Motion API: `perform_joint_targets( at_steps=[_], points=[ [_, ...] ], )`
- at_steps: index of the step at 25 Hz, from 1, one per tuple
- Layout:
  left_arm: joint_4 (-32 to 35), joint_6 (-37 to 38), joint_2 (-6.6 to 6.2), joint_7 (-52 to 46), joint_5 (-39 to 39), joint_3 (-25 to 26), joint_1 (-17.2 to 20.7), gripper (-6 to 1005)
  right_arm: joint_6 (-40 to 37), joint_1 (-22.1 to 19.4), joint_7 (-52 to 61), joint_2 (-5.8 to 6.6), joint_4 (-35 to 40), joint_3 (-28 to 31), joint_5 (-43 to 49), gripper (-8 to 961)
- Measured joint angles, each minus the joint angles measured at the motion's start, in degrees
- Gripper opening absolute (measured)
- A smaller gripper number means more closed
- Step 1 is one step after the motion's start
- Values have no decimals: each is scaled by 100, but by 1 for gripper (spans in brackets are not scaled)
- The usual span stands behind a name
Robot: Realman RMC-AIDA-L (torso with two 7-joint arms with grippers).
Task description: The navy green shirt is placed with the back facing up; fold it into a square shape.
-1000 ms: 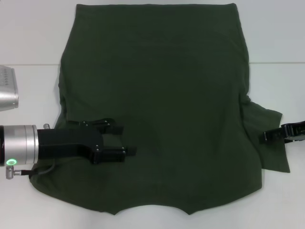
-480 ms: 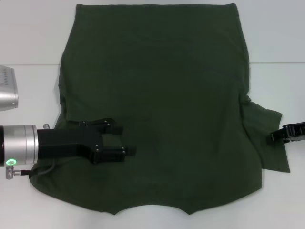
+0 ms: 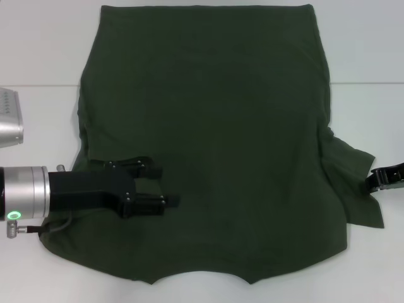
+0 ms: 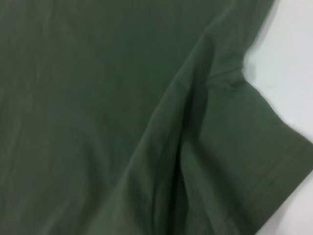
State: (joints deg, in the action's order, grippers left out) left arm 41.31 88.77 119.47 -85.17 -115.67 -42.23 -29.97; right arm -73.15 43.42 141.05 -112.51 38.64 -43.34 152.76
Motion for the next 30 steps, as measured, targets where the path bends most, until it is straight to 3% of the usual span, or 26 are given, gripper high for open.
perform_joint_targets(
  at_steps=[4,10,23,30],
  points=[
    [0,8,-2,0,-5,-1,19,801,6,8,9,3,45,-13,0,74],
    [0,20,-3,-3,-9,5,42,802,10,-37,4,36,134,65,-32,13],
    [47,50,-3,-18,-9,4,45,801,-568,-512,-37,247,1320,1192,-446,22],
    [53,32,-20,-18,-8,4,34,802,-764,-456,-41,268,1675,1162,-722,29]
  ],
)
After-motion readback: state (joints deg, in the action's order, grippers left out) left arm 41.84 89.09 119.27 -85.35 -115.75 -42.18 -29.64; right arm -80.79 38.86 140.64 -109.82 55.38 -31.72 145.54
